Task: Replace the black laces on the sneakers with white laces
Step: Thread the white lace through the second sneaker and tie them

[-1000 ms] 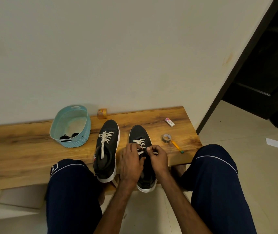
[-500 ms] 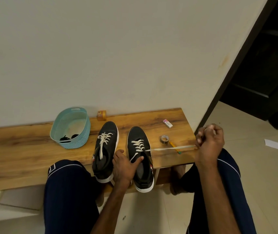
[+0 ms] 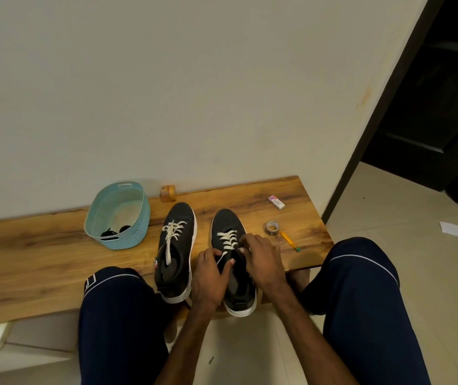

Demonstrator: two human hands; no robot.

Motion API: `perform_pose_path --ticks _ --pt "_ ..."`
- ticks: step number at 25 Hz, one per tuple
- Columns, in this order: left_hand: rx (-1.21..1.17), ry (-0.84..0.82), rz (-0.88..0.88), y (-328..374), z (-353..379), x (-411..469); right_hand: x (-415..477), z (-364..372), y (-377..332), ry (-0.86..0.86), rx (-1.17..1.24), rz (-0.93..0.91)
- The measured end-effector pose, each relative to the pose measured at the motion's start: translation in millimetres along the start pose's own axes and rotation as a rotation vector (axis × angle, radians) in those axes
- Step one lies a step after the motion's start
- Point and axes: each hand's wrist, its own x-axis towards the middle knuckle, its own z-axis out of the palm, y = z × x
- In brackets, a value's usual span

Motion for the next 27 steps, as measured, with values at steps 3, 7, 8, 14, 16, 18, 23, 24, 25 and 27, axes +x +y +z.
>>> perform_pose_path --ticks 3,7,8,14,16,18,23,24,25,27 --pt "0.002 -0.001 0.004 0 1 0 8 0 0 -0.066 -0.107 -0.037" --pt "0.013 0.000 0.007 1 1 0 11 7 8 -0.157 -0.131 -0.031" --pt "0.016 -0.001 0.011 1 1 0 14 7 9 -0.196 -0.093 0.004" --pt "0.015 -0.002 0.013 0 1 0 17 7 21 -0.151 0.362 0.193" --pt "-0.017 0.011 0.008 1 2 0 8 8 21 -0.101 0.570 0.233" --pt "-0.042 0.030 -0.001 3 2 1 1 11 20 -0.064 0.639 0.231" --pt "-0.040 0.011 -0.029 3 0 3 -1 15 7 0.000 0.535 0.264" --pt "-0.035 0.001 -0.052 2 -1 4 -1 13 7 0.002 0.495 0.259" --pt "-0.024 -0.010 -0.076 1 -2 5 -3 11 6 0.007 0.471 0.260" --pt "-0.024 -0.030 -0.092 1 -3 6 -6 6 6 0.015 0.476 0.279"
